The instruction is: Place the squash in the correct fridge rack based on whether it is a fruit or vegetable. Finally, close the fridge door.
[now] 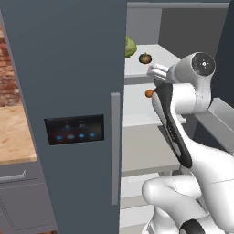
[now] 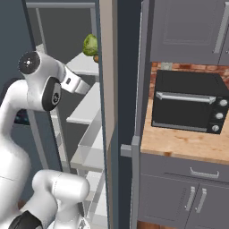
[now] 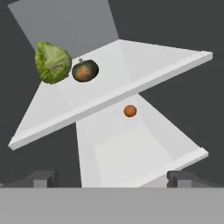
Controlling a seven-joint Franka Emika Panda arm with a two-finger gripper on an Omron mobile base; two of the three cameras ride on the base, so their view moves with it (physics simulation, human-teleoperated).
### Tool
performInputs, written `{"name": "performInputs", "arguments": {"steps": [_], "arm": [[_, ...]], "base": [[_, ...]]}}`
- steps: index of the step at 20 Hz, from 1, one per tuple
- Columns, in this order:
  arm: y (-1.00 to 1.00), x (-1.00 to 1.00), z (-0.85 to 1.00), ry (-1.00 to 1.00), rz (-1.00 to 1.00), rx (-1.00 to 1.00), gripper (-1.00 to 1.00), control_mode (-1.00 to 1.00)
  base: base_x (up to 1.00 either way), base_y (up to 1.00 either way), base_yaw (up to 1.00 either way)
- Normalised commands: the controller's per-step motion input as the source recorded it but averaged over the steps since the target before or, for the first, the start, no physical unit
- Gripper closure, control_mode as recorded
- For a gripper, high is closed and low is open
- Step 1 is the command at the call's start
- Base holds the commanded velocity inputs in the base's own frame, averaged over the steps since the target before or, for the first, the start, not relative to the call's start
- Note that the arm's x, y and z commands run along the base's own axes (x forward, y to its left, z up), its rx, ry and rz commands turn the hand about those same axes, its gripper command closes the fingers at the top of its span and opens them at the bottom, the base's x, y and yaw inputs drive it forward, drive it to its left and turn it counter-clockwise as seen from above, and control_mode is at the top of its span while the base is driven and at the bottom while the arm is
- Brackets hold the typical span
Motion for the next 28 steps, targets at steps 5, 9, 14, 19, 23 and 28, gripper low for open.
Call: {"name": "performInputs", "arguments": {"steps": [5, 9, 14, 19, 23, 28], "arm": [[0.33, -1.0, -0.13, 0.02, 0.0, 0.03, -1.0, -1.0], [0.3, -0.88, -0.12, 0.04, 0.0, 0.01, -1.0, -1.0], [0.33, -0.49, -0.14, 0.07, 0.0, 0.0, -1.0, -1.0], [0.29, -0.73, -0.21, 0.02, 0.0, 0.01, -1.0, -1.0], [0.0, 0.0, 0.0, 0.0, 0.0, 0.0, -1.0, 1.0], [0.0, 0.0, 0.0, 0.0, 0.0, 0.0, -1.0, 1.0]], "base": [[0.0, 0.0, 0.0], [0.0, 0.0, 0.0], [0.0, 0.0, 0.0], [0.0, 0.0, 0.0], [-1.0, 0.16, -0.04], [-1.0, 0.0, -0.1]]}}
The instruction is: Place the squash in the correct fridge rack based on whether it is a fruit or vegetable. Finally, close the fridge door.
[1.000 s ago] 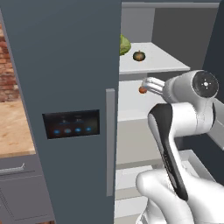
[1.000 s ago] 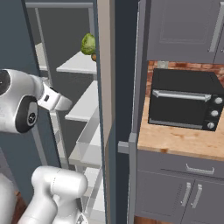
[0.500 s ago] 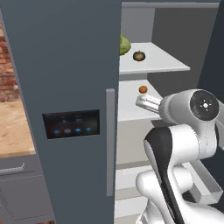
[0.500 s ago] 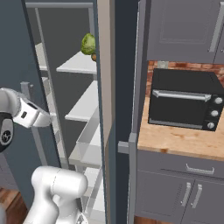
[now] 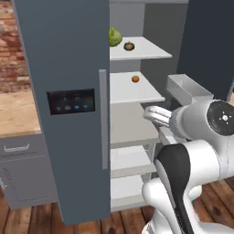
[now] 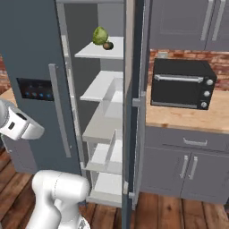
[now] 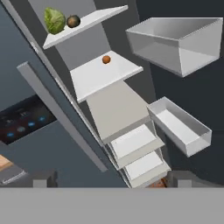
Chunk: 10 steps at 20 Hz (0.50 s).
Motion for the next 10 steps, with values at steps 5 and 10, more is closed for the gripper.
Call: {"name": "performInputs", "arguments": {"steps": [5, 10], "arm": [[0.0, 0.0, 0.0, 0.0, 0.0, 0.0, -1.0, 1.0], [0.0, 0.0, 0.0, 0.0, 0.0, 0.0, -1.0, 1.0]], "base": [[-1.0, -0.12, -0.13], [-0.64, -0.92, -0.18]]}}
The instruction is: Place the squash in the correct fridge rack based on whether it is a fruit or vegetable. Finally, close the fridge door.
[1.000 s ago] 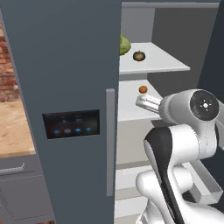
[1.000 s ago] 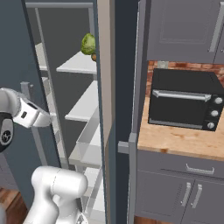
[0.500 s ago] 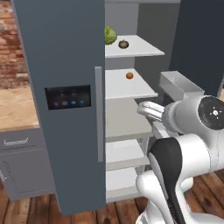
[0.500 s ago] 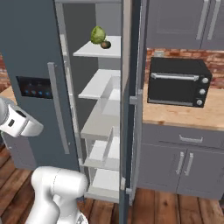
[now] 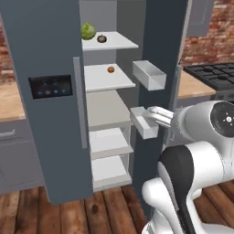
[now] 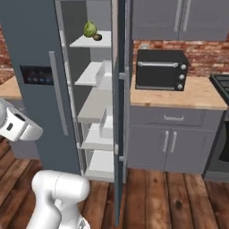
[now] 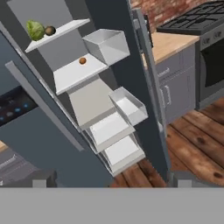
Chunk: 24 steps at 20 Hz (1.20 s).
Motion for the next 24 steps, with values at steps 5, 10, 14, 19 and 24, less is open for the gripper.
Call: {"name": "performInputs", "arguments": {"steps": [5, 10, 14, 19, 24], "arm": [[0.0, 0.0, 0.0, 0.0, 0.0, 0.0, -1.0, 1.0], [0.0, 0.0, 0.0, 0.0, 0.0, 0.0, -1.0, 1.0], [0.0, 0.0, 0.0, 0.0, 0.0, 0.0, -1.0, 1.0], [0.0, 0.0, 0.0, 0.0, 0.0, 0.0, -1.0, 1.0], [0.0, 0.0, 0.0, 0.0, 0.0, 0.0, -1.0, 1.0]], "base": [[-0.09, -1.0, -0.12], [0.0, -1.0, -0.09], [0.0, -1.0, -0.26], [-0.07, -1.0, -0.49], [-0.03, -0.77, -0.76]]}}
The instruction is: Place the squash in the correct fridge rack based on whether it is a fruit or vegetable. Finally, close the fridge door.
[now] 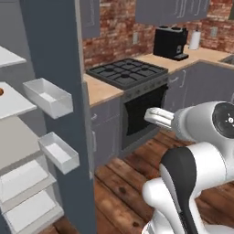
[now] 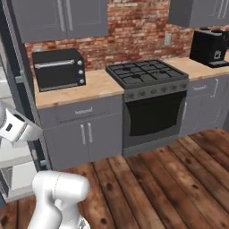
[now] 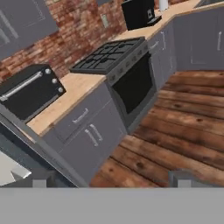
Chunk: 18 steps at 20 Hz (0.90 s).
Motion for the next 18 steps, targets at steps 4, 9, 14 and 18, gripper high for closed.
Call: {"name": "performInputs", "arguments": {"steps": [4, 9, 14, 18], "arm": [[0.0, 0.0, 0.0, 0.0, 0.0, 0.0, -1.0, 1.0], [0.0, 0.0, 0.0, 0.0, 0.0, 0.0, -1.0, 1.0], [0.0, 0.0, 0.0, 0.0, 0.0, 0.0, -1.0, 1.0], [0.0, 0.0, 0.0, 0.0, 0.0, 0.0, -1.0, 1.0]], "base": [[0.0, -0.75, -0.77], [0.55, -0.5, -0.4], [1.0, -0.16, 0.14], [1.0, -0.11, 0.32]]}}
